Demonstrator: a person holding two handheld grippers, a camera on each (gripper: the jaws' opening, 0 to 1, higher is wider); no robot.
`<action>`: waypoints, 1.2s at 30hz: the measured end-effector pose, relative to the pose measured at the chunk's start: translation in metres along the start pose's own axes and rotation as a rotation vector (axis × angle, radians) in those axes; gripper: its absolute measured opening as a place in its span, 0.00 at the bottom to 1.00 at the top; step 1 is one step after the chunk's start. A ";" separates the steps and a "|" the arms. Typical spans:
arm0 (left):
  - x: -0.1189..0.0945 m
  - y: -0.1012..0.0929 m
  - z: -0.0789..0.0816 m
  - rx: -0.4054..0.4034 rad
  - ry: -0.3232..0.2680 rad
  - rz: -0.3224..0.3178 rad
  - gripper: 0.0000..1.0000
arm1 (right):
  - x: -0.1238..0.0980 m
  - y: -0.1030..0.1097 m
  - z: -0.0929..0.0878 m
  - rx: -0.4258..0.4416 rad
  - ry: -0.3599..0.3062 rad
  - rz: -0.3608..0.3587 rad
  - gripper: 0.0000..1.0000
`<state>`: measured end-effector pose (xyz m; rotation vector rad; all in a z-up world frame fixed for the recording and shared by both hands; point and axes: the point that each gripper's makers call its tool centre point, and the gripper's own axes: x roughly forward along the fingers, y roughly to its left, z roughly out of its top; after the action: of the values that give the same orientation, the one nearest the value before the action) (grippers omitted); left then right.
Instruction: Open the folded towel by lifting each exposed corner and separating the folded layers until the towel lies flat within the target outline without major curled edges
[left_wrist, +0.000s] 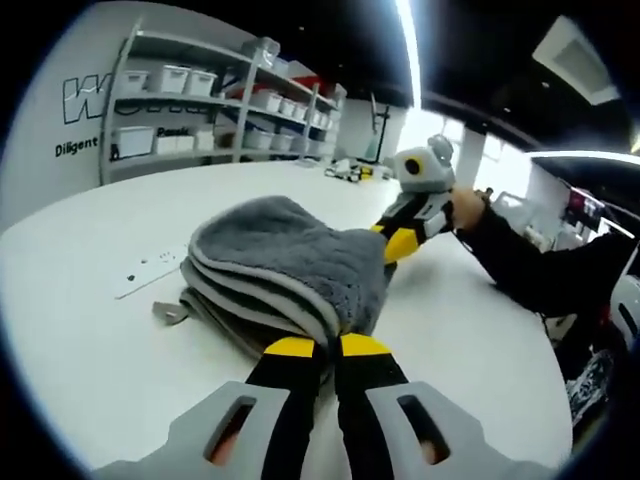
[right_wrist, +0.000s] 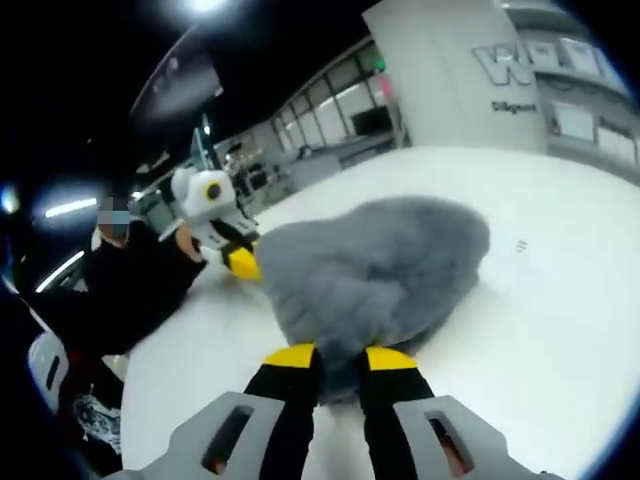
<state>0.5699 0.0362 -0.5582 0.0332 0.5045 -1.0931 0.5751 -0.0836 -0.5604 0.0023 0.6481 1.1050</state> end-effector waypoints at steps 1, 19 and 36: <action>-0.001 -0.001 -0.001 -0.010 -0.001 -0.006 0.04 | 0.000 0.001 -0.001 -0.004 0.000 0.002 0.12; -0.007 -0.014 -0.005 -0.032 -0.005 -0.012 0.03 | -0.002 0.014 -0.003 -0.045 -0.005 -0.001 0.12; -0.010 -0.012 -0.007 -0.028 -0.057 0.004 0.04 | -0.003 0.021 -0.007 -0.044 -0.074 -0.040 0.10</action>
<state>0.5536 0.0412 -0.5580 -0.0219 0.4680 -1.0800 0.5538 -0.0788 -0.5578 -0.0072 0.5553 1.0750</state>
